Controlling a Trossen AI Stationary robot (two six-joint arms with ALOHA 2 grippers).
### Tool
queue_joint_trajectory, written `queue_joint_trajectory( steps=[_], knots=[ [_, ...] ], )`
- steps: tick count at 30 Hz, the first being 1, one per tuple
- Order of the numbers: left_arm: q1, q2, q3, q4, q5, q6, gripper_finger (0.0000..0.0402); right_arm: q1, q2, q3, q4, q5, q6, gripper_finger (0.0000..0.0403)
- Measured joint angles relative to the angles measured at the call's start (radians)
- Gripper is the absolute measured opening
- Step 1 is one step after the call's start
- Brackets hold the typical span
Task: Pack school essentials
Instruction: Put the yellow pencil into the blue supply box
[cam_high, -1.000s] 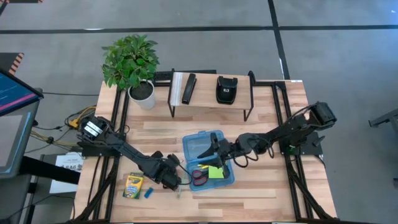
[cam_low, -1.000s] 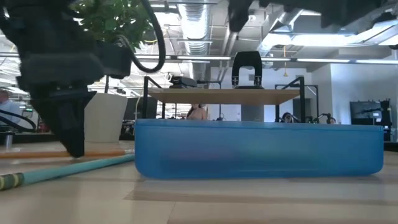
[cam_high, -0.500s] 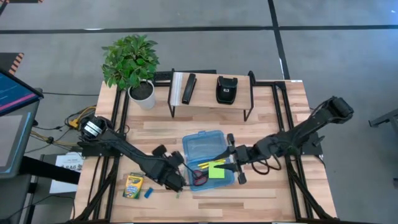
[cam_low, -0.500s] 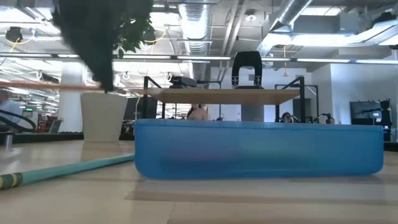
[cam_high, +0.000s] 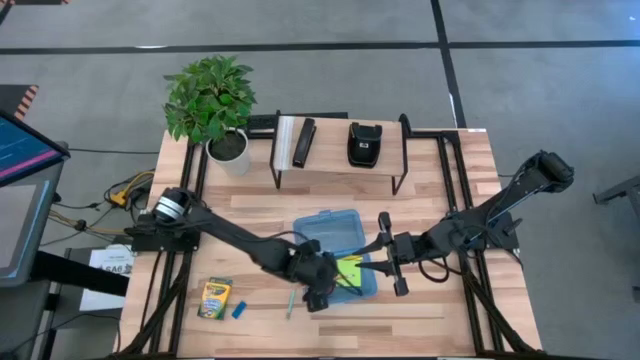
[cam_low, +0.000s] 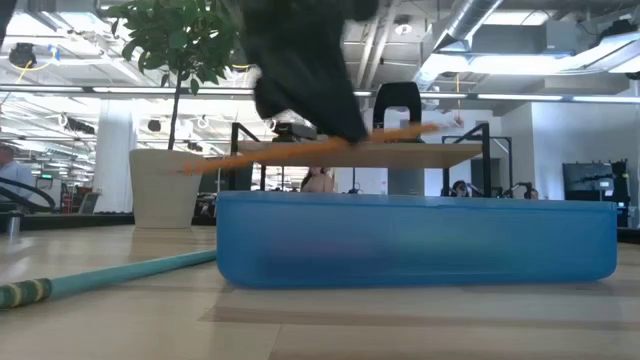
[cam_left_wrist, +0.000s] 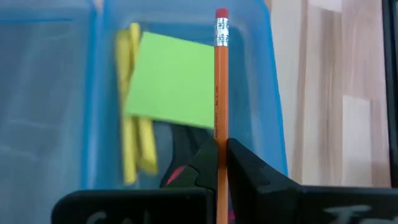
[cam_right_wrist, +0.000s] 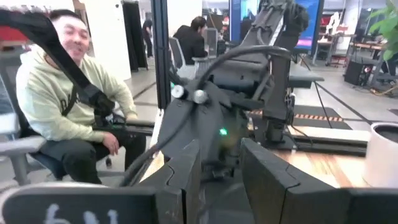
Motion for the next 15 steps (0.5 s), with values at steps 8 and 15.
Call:
queue_joint_trajectory(
  steps=[8,15],
  knots=[
    [0.048,0.048,0.000,0.122,0.075,0.064,0.0000,-0.010,0.001,0.000,-0.023,0.000,-0.001,0.0134],
    [0.051,0.049,0.000,0.165,0.082,0.090,0.0000,-0.010,0.001,0.000,-0.035,0.000,0.002,0.0134]
  ],
)
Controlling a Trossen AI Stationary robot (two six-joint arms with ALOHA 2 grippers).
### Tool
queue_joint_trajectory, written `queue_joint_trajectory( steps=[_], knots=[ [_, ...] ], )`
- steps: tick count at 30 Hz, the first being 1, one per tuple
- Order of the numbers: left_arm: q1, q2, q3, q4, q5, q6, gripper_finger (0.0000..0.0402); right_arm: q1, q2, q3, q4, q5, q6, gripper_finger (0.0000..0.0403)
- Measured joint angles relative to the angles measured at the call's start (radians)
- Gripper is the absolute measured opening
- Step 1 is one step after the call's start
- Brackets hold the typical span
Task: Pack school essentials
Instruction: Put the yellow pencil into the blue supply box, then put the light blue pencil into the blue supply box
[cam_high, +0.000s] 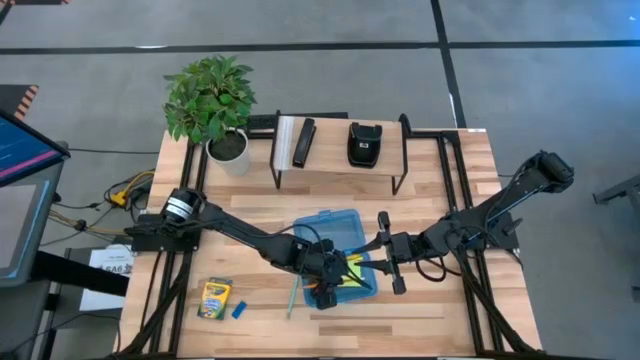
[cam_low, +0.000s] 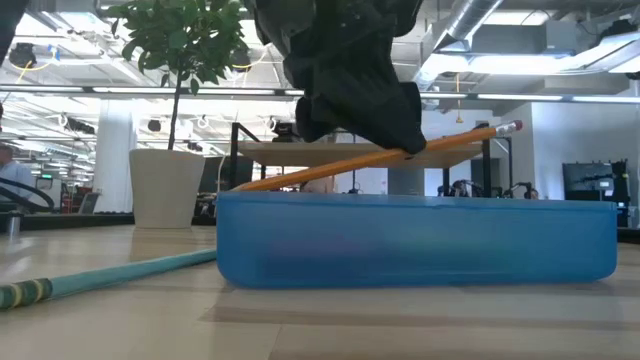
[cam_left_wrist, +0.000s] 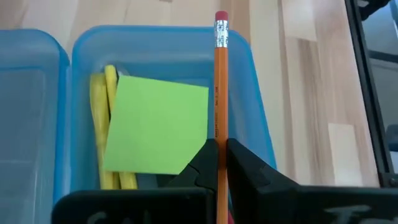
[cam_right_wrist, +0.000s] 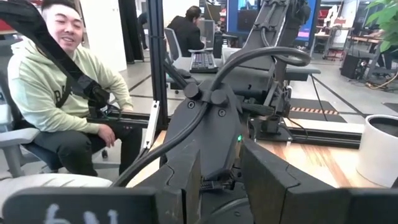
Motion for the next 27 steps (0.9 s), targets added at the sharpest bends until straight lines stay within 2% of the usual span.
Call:
queue_joint_trajectory(
  steps=[6,16,22,24,27],
  knots=[
    [0.004,0.000,0.000,0.038,-0.008,-0.006,0.0013,0.000,0.000,0.000,-0.004,0.000,0.008,0.0134],
    [0.001,0.000,0.000,0.041,-0.003,-0.023,0.0113,0.000,0.000,0.000,-0.003,0.000,0.016,0.0134],
    [-0.019,-0.045,0.000,-0.002,0.041,-0.009,0.0147,0.000,0.000,0.000,-0.003,0.000,0.018,0.0134],
    [-0.049,-0.078,0.001,-0.032,0.008,0.006,0.0149,0.000,0.000,0.000,-0.003,0.000,0.018,0.0134],
    [-0.116,-0.122,0.002,-0.110,-0.109,0.015,0.0147,0.000,0.000,0.000,-0.004,0.000,0.018,0.0134]
  ],
)
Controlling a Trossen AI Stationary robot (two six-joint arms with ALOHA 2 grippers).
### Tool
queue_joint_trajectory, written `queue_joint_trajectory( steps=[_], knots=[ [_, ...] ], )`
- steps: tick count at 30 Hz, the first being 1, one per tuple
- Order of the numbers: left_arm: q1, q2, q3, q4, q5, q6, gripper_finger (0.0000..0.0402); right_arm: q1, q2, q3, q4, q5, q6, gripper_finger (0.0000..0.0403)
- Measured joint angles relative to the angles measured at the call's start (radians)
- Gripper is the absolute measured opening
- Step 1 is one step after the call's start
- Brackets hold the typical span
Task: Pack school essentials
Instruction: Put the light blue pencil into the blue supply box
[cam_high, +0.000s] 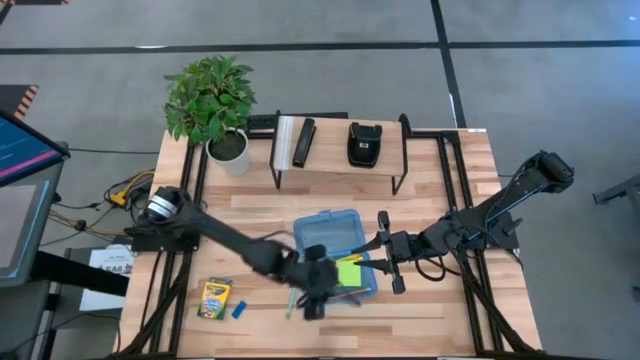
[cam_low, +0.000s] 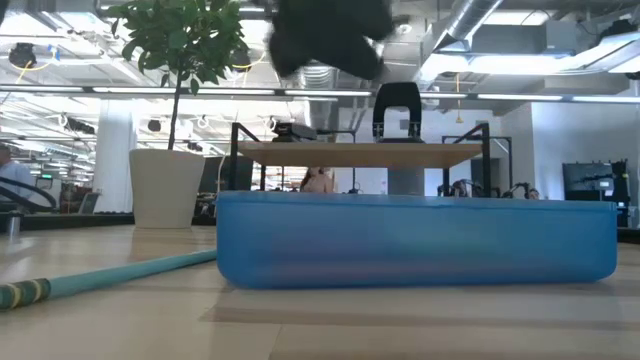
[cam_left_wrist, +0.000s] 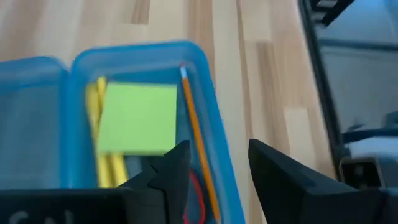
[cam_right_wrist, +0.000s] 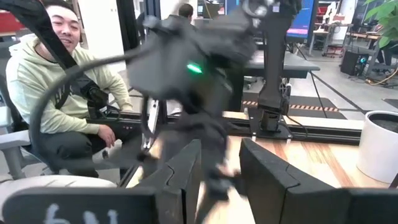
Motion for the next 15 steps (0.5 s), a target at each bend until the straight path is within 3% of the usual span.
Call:
queue_joint_trajectory(
  steps=[8,11,15],
  knots=[
    [-0.221,-0.045,-0.050,-0.110,-0.361,-0.169,0.0142,0.000,0.003,0.000,0.000,0.000,0.000,0.0134],
    [-0.273,-0.045,-0.095,-0.119,-0.410,-0.290,0.0142,-0.006,0.019,-0.001,0.003,0.000,0.000,0.0134],
    [-0.293,-0.045,-0.168,-0.120,-0.402,-0.528,0.0142,-0.019,0.050,0.002,0.017,0.004,0.023,0.0134]
  ],
)
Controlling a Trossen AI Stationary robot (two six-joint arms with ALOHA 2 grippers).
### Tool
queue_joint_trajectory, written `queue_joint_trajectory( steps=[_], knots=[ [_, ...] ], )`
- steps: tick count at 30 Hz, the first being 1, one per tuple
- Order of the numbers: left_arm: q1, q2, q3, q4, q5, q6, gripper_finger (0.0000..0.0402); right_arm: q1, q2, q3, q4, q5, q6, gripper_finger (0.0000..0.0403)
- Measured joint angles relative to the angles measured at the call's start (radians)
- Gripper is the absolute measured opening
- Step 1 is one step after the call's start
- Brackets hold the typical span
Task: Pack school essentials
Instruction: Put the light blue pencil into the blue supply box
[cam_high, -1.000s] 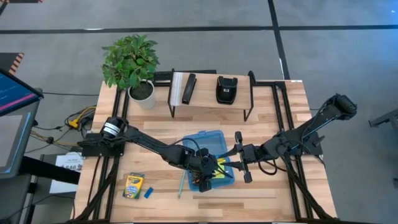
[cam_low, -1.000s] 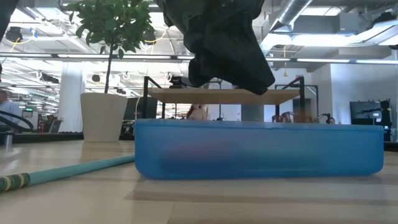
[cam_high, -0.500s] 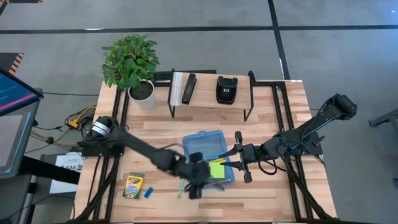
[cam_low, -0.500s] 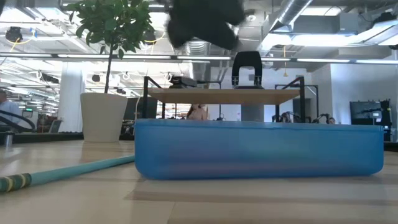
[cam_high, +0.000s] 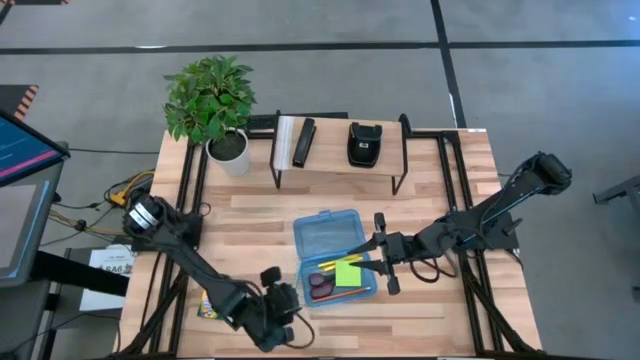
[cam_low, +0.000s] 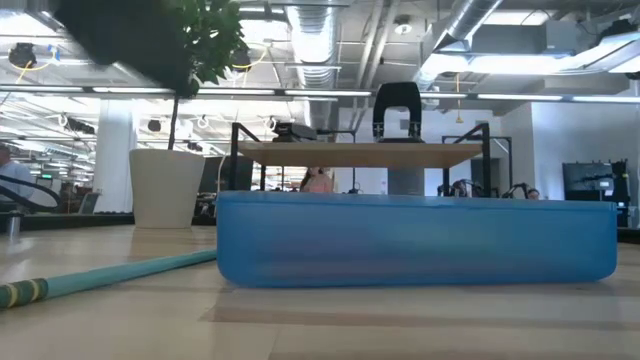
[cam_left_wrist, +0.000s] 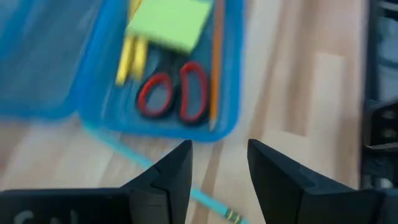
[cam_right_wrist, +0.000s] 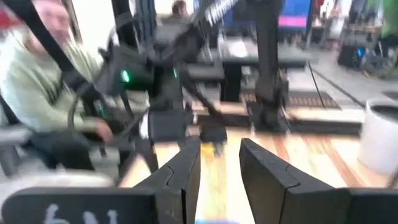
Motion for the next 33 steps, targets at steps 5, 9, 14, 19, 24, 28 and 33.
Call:
queue_joint_trajectory(
  steps=[5,9,14,19,24,28,33],
  knots=[
    [0.008,0.000,-0.076,-0.002,0.018,-0.235,0.0142,-0.035,0.042,-0.001,0.015,0.002,0.034,0.0134],
    [0.026,0.000,-0.126,0.010,0.036,-0.318,0.0142,-0.059,0.082,-0.002,0.045,0.000,0.031,0.0134],
    [0.053,0.000,-0.153,0.034,0.075,-0.362,0.0142,-0.089,0.082,-0.002,0.037,-0.002,0.050,0.0134],
    [0.072,0.024,-0.162,0.065,0.109,-0.362,0.0142,-0.093,0.081,-0.002,0.037,-0.003,0.047,0.0134],
    [0.096,0.080,-0.160,0.103,0.174,-0.354,0.0142,-0.093,0.081,-0.002,0.031,-0.005,0.047,0.0134],
    [0.107,0.103,-0.157,0.090,0.184,-0.369,0.0142,-0.088,0.081,-0.002,0.025,-0.005,0.053,0.0134],
    [0.115,0.106,-0.151,-0.021,0.203,-0.410,0.0141,-0.089,0.081,-0.002,0.022,-0.005,0.052,0.0134]
  ],
)
